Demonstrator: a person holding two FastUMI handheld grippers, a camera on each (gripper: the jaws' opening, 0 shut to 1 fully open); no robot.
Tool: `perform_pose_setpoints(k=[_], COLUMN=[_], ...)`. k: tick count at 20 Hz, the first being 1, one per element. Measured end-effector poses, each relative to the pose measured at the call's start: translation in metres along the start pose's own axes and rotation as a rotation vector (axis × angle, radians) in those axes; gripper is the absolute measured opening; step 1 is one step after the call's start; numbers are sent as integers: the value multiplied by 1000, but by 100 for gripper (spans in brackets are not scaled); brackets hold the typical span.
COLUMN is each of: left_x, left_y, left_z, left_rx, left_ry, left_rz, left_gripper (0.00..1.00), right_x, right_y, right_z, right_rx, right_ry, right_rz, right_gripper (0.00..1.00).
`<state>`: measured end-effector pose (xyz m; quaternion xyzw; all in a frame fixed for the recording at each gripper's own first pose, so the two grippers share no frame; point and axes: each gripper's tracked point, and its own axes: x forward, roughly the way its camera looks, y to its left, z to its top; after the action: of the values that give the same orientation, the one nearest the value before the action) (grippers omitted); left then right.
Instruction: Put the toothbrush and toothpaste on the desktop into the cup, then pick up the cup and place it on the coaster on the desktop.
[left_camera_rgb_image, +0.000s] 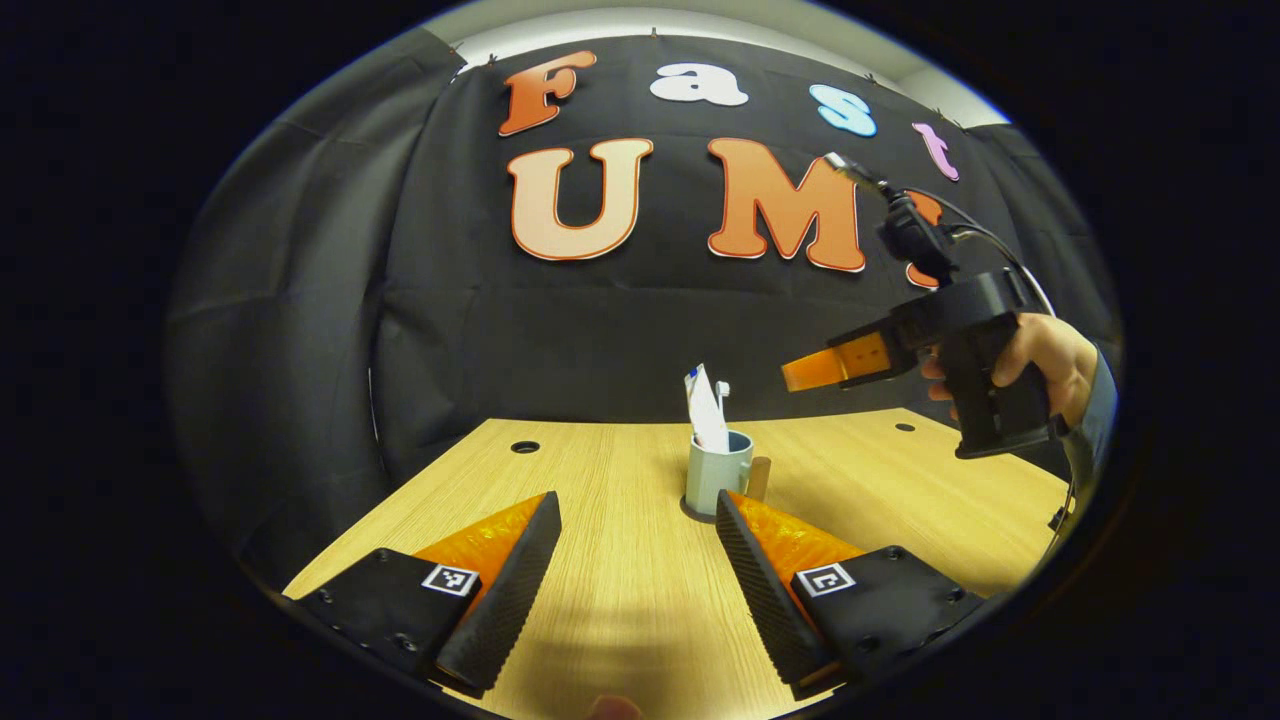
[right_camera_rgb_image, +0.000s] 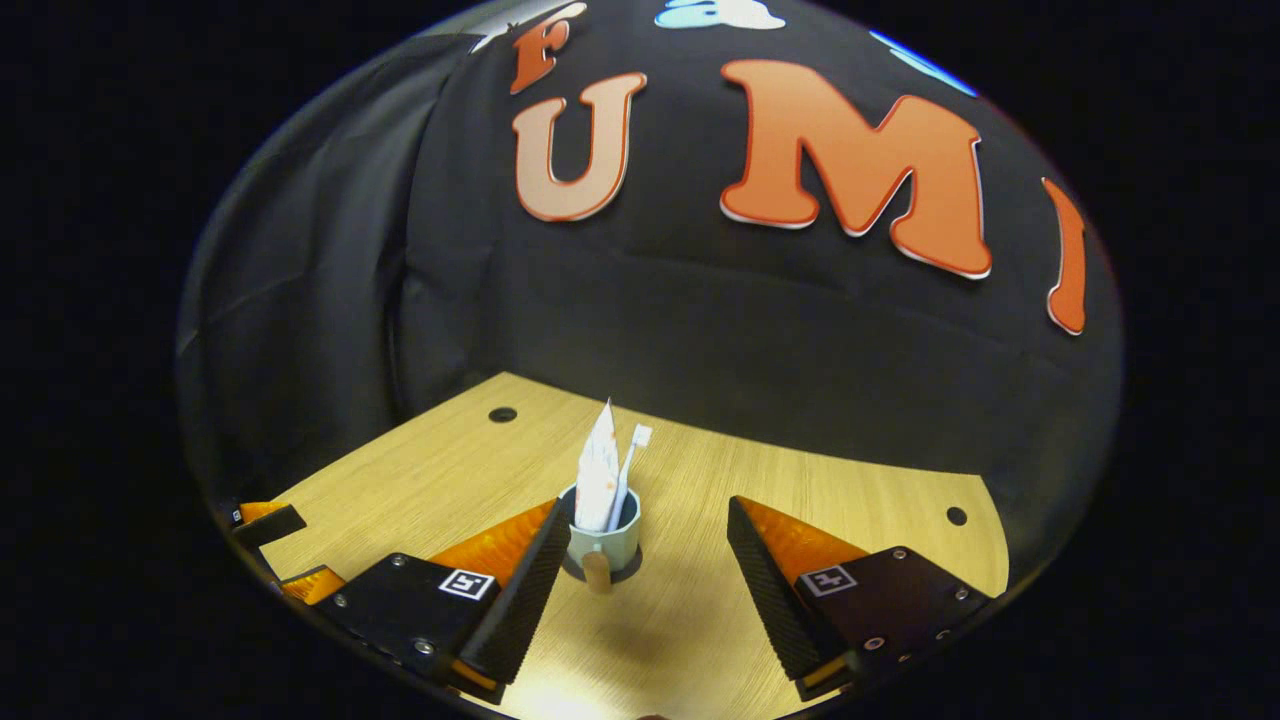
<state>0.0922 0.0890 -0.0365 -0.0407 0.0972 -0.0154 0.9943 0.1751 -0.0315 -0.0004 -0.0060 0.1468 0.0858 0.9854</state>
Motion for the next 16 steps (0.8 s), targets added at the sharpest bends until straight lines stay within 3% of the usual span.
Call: perform_pose_setpoints(k=[5,13,16], left_x=[11,26,26], left_y=[-23,-42,-48], left_z=[12,19,16], left_rx=[-6,0,-19], left_ry=[-26,-72,-82], left_rz=[-36,-59,-79], left_gripper=[99,99,99], right_x=[-44,-88,-100], right_y=[-15,-50,-59], right_z=[1,-39,-49], right_rx=[-14,49,14], right_ry=[-119,-236,-295], right_rz=[-54,-145,-162], right_gripper=[95,95,95])
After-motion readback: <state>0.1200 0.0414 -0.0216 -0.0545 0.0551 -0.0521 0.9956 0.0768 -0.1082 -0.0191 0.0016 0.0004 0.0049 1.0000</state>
